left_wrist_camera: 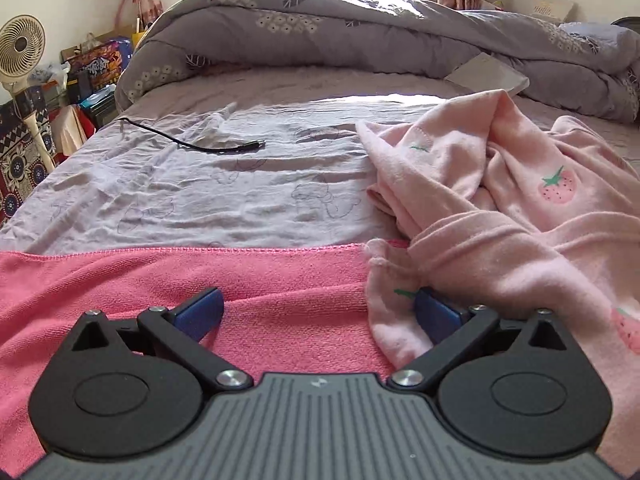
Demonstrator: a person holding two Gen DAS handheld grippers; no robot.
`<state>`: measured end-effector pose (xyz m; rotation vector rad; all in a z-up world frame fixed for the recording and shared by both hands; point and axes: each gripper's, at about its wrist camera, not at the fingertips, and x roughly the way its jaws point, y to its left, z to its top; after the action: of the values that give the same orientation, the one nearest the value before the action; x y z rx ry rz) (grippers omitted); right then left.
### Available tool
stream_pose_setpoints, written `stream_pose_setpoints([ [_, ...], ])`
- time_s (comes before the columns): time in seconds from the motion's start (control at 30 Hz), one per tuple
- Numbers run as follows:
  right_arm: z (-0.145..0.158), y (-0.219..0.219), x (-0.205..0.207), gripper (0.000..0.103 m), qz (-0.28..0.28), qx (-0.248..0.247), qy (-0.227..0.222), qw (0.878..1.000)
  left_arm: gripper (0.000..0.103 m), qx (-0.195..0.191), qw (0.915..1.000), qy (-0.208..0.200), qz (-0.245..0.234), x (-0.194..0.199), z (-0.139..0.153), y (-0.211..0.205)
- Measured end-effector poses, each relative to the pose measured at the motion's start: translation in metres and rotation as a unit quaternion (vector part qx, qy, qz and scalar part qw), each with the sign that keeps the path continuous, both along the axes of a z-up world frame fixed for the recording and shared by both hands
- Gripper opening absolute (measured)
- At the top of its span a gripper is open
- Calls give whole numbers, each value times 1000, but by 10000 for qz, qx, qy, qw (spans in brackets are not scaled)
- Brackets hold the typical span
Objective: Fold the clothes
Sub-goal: 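Grasp the sweatshirt hood edge with the right gripper while the left gripper grasps fabric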
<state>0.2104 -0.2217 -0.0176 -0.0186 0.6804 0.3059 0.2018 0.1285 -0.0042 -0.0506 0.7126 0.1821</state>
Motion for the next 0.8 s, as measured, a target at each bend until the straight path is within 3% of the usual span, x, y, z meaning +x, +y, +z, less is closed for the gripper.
stream_pose_setpoints([
  [0.03,2,-2,-1,12,13,73,-9,10000,87,-137,9999,-75,-56,-2,2,3],
  [0.07,5,-4,-2,9,-9,162,0,9999,77,-353,9991,-191,-157,-6,5,6],
  [0.13,13,-9,-6,6,-88,312,-63,9995,34,-877,9951,-344,-299,-12,11,13],
  [0.2,28,-14,-13,6,-183,425,-279,9985,10,-1289,9904,-448,-227,-16,16,18],
  [0.37,76,-22,-31,6,-122,294,-955,9949,8,-1511,9809,-1169,-356,-29,36,17],
  [0.4,86,-23,-33,6,-83,229,-1075,9939,8,-1586,9774,-1336,-401,-31,41,17],
  [0.43,93,-24,-35,6,-55,145,-1176,9929,18,-1492,9817,-1139,-326,-25,41,15],
  [0.47,98,-23,-36,6,-15,66,-1239,9923,34,-1397,9854,-939,-251,-19,42,14],
  [0.5,102,-23,-38,6,12,-13,-1284,9917,72,-1116,9925,-502,-75,-8,37,11],
  [0.53,103,-22,-39,6,22,-98,-1313,9913,103,-807,9965,-205,91,-1,30,6],
  [0.57,103,-21,-40,6,32,-191,-1343,9908,102,-495,9984,91,256,6,23,2],
  [0.7,92,-24,-42,6,39,-315,-1233,9919,103,216,9997,-19,96,3,3,-19],
  [0.8,80,-28,-41,6,10,-327,-1065,9938,103,120,9999,-30,94,4,1,-16],
])
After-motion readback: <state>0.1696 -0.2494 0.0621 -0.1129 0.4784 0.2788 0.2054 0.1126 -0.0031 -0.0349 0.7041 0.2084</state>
